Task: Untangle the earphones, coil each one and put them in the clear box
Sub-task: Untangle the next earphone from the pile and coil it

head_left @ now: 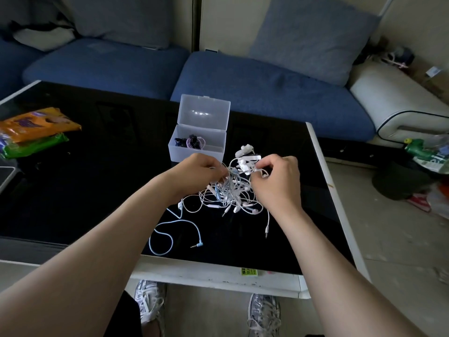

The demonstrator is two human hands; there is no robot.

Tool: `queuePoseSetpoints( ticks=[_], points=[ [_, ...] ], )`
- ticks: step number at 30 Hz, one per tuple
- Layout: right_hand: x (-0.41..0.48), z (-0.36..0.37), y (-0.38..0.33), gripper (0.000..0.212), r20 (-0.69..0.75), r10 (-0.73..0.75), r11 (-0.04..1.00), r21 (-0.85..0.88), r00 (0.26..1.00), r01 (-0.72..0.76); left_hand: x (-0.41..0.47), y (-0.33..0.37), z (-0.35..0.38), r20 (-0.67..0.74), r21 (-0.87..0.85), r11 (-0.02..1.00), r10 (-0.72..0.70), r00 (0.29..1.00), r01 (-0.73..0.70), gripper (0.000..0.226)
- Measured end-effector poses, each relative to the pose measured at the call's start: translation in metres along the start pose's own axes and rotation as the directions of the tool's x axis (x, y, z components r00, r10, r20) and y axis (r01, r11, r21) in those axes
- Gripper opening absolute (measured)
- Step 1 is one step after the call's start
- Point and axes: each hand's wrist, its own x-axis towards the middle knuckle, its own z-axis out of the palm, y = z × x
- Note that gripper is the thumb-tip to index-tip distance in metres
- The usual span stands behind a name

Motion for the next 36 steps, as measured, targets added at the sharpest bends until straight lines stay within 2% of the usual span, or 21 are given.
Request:
queuePoseSetpoints(
  ticks=[3,5,8,12,17,20,22,26,31,36],
  points=[
    [-0.002,0.003,-0.004,0.019,-0.029,0.022,0.998,0.066,0.999,-0.02,0.0,0.0,0.0,-0.032,-0.043,0.999,-0.013,0.999,0.012,0.023],
    [-0.002,0.001,-0.007,0.019,-0.047,-0.043,0.998,0.053,0.998,0.045,0.0,0.0,-0.001,-0.049,-0.053,0.998,-0.032,0.998,0.029,0.021],
    [-0.005,-0.002,-0.013,0.015,0.102,-0.087,0.993,0.083,0.991,0.078,-0.001,0.002,-0.001,-0.068,-0.053,0.997,-0.05,0.996,0.047,0.022],
    [-0.012,0.004,-0.016,0.008,0.303,-0.114,0.987,0.141,0.946,0.074,-0.004,0.005,-0.001,-0.11,-0.082,0.995,-0.066,0.992,0.057,0.021],
    [-0.013,0.006,-0.013,0.021,0.382,-0.095,0.995,0.042,0.919,0.085,-0.007,0.006,-0.003,-0.112,-0.112,0.989,-0.113,0.987,0.1,0.024],
    [-0.014,0.006,-0.012,0.018,0.425,-0.08,0.996,0.071,0.901,0.055,-0.005,0.005,-0.004,-0.114,-0.164,0.977,-0.158,0.981,0.138,0.022],
    [-0.013,0.008,-0.011,0.014,0.422,-0.084,0.993,0.115,0.903,0.039,-0.005,0.005,-0.004,-0.124,-0.187,0.97,-0.181,0.976,0.157,0.02],
    [-0.01,0.013,-0.01,0.02,0.389,-0.067,0.971,0.238,0.919,-0.03,-0.004,0.005,-0.002,-0.115,-0.224,0.959,-0.204,0.972,0.175,0.022],
    [-0.01,0.016,-0.01,0.026,0.418,-0.039,0.958,0.275,0.908,-0.085,-0.004,0.007,-0.003,-0.085,-0.304,0.932,-0.233,0.969,0.198,0.022],
    [-0.007,0.014,-0.014,0.032,0.363,0.008,0.93,0.34,0.932,-0.14,0.0,-0.001,-0.008,-0.067,-0.071,0.988,-0.143,0.987,0.138,0.027]
  ],
)
